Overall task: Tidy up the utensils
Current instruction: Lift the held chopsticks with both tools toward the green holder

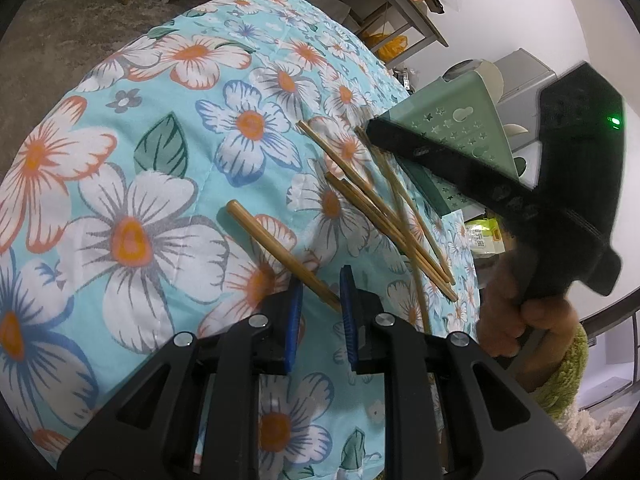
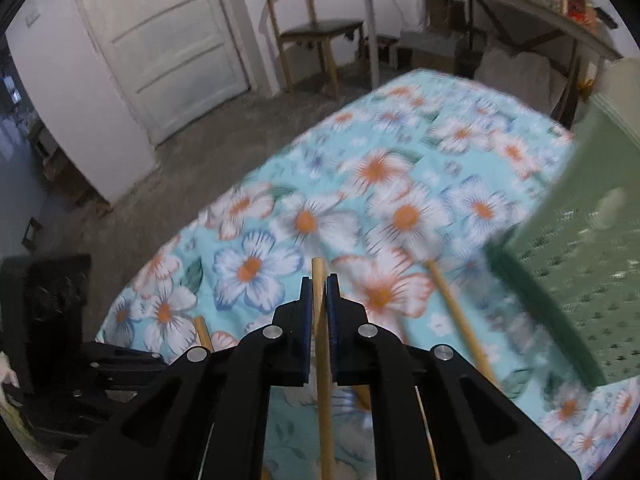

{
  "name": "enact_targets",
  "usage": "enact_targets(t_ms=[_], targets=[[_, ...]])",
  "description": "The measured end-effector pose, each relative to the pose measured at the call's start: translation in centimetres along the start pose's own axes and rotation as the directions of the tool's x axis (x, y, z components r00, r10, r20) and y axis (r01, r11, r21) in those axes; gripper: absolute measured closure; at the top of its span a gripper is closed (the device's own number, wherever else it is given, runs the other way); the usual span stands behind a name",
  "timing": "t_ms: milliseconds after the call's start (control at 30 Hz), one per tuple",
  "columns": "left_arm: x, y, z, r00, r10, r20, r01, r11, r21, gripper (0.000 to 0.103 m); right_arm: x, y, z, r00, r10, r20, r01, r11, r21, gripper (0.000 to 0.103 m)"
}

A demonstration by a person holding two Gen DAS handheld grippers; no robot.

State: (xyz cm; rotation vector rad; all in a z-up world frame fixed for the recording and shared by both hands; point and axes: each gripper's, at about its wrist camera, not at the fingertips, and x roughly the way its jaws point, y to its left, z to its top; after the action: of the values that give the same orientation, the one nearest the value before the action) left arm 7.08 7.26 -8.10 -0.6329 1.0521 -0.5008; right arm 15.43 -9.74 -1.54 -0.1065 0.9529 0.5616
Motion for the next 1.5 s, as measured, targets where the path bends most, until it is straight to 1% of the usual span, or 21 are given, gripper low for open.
enact_targets(t_ms=[100, 200, 333, 433, 500, 600, 667, 733, 833, 867, 933, 1100, 1233, 1267, 1300, 1367, 1433, 1500], targets=[[-0.1, 0.0, -0.1, 1.0, 0.001, 0.002, -0.001, 1.0, 0.003, 0.085, -3.0, -1.0, 0.0, 0.997, -0.023, 0.07, 0.021, 0.999, 0.036, 0.096], [-0.3, -0.6, 0.0, 1.0, 0.008, 0.008, -0.008, 1.0, 0.024, 0.085, -6.5, -2.2, -0.3, 0.988, -0.048, 0.148, 0.037, 0.996, 0.078, 0.096], [-1.6, -1.4, 0.6, 0.998, -0.046, 0.037, 0.045, 0.998, 0.038, 0.089, -10.9, -3.7, -1.6, 0.967, -0.091, 0.238, 0.057, 0.988, 0.146, 0.096], [-3.3, -2.6, 1.4, 0.993, -0.085, 0.082, 0.079, 0.994, 0.08, 0.092, -13.4, -4.8, -2.9, 0.951, -0.125, 0.283, 0.07, 0.978, 0.196, 0.096], [-4.4, -3.4, 2.1, 0.989, -0.103, 0.103, 0.091, 0.99, 0.111, 0.093, -14.4, -5.4, -3.5, 0.943, -0.137, 0.304, 0.069, 0.972, 0.224, 0.096], [-6.0, -4.7, 3.1, 0.983, -0.127, 0.132, 0.107, 0.983, 0.152, 0.096, -16.4, -6.4, -4.9, 0.924, -0.159, 0.348, 0.062, 0.96, 0.274, 0.096], [-7.0, -5.7, 3.8, 0.978, -0.141, 0.154, 0.112, 0.976, 0.185, 0.097, -17.0, -6.6, -5.4, 0.914, -0.171, 0.367, 0.059, 0.953, 0.296, 0.096], [-7.7, -6.9, 4.1, 0.974, -0.15, 0.17, 0.113, 0.971, 0.213, 0.098, -18.3, -7.1, -6.2, 0.901, -0.186, 0.393, 0.056, 0.946, 0.321, 0.096], [-8.4, -8.9, 5.3, 0.966, -0.17, 0.195, 0.115, 0.957, 0.266, 0.098, -19.3, -7.7, -7.2, 0.88, -0.207, 0.427, 0.054, 0.938, 0.344, 0.096], [-8.8, -9.7, 6.0, 0.962, -0.179, 0.205, 0.115, 0.95, 0.29, 0.098, -19.5, -7.9, -7.4, 0.876, -0.21, 0.434, 0.052, 0.936, 0.349, 0.096], [-8.9, -11.3, 6.4, 0.957, -0.193, 0.214, 0.118, 0.94, 0.322, 0.098, -19.9, -8.4, -7.8, 0.867, -0.215, 0.449, 0.041, 0.93, 0.365, 0.096], [-10.0, -15.3, 8.5, 0.936, -0.261, 0.237, 0.151, 0.904, 0.4, 0.098, -20.9, -9.2, -9.0, 0.849, -0.214, 0.484, 0.012, 0.922, 0.388, 0.096], [-10.7, -18.4, 9.9, 0.911, -0.314, 0.267, 0.17, 0.877, 0.449, 0.098, -22.1, -9.7, -9.5, 0.828, -0.204, 0.522, -0.023, 0.918, 0.395, 0.096], [-10.8, -19.4, 10.6, 0.903, -0.328, 0.278, 0.173, 0.87, 0.462, 0.098, -22.5, -9.9, -9.6, 0.823, -0.202, 0.531, -0.029, 0.919, 0.394, 0.096], [-11.0, -20.2, 11.0, 0.897, -0.336, 0.288, 0.172, 0.864, 0.473, 0.098, -22.8, -10.0, -9.7, 0.818, -0.199, 0.54, -0.036, 0.919, 0.393, 0.096], [-11.1, -21.9, 12.1, 0.879, -0.356, 0.317, 0.163, 0.849, 0.502, 0.098, -23.5, -10.0, -9.9, 0.805, -0.197, 0.559, -0.044, 0.92, 0.389, 0.096], [-10.9, -23.3, 12.9, 0.868, -0.367, 0.335, 0.154, 0.839, 0.522, 0.098, -24.1, -10.1, -10.0, 0.795, -0.194, 0.575, -0.052, 0.922, 0.383, 0.096], [-10.4, -24.7, 13.9, 0.861, -0.368, 0.351, 0.138, 0.833, 0.535, 0.098, -24.7, -10.1, -10.0, 0.787, -0.19, 0.587, -0.06, 0.923, 0.379, 0.096]])
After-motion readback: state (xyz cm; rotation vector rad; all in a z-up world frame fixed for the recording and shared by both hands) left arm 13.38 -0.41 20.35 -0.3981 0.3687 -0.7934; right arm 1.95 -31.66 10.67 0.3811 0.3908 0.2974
